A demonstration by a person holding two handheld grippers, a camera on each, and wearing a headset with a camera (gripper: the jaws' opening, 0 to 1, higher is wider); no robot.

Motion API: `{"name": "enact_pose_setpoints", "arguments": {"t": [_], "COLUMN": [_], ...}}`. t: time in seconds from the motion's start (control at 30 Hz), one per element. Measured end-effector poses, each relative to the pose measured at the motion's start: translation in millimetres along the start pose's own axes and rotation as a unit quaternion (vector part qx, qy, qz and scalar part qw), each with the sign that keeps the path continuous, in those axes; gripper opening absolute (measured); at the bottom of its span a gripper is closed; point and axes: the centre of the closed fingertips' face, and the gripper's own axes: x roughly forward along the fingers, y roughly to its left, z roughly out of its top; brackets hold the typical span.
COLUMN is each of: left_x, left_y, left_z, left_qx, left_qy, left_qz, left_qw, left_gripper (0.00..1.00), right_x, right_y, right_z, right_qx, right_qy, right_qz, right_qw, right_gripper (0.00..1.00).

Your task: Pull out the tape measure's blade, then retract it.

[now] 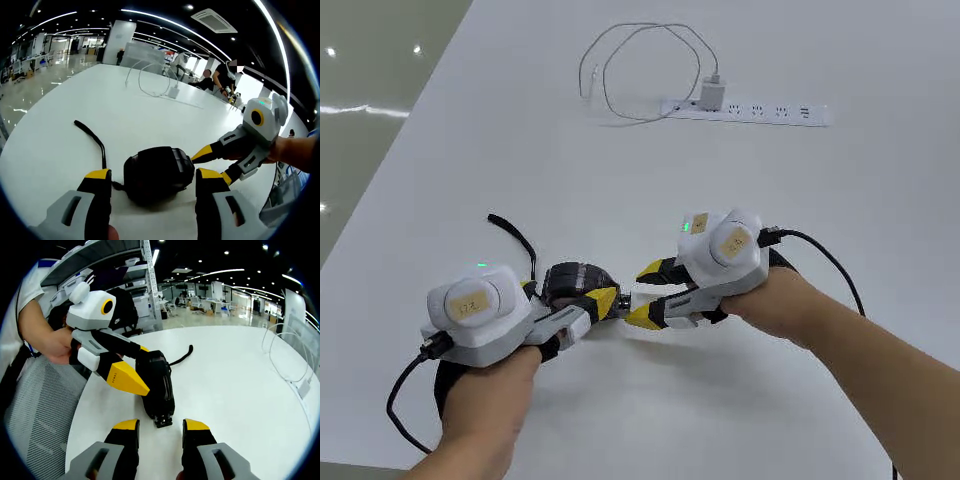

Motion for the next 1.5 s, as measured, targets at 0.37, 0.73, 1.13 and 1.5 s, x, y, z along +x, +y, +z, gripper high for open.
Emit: {"name": "enact_pose_setpoints", "arguments": {"t": [0.37,0.73,1.13,1.5], "left_x": [-3.6,-18.7,-34.7,-50.1], "left_y": [-4.1,-0.4,-0.3,0.3], "left_z": [-0.1,-1.3,-3.1,-6.3], "left_qx": [0.017,0.063,0.111,0.139], "left_qy": [0.002,0.001,0.004,0.009], "left_qz": [-0.016,-0.032,-0.055,-0.065], "left_qw": [0.9997,0.9975,0.9923,0.9881], "left_gripper": [0.65,0.64,0.66,0.68], "right_x": [-7.5,-25.2,-47.8,-67.4], "right_y": [1.9,6.1,11.6,10.9], "right_z": [0.9,-1.1,-6.7,-17.7], "right_qx": [0.015,0.023,0.032,0.052], "right_qy": [-0.014,-0.042,-0.056,-0.062], "right_qz": [-0.013,-0.045,-0.08,-0.109], "right_qw": [0.9997,0.9978,0.9947,0.9908], "right_gripper": [0.32,0.37,0.4,0.47]}}
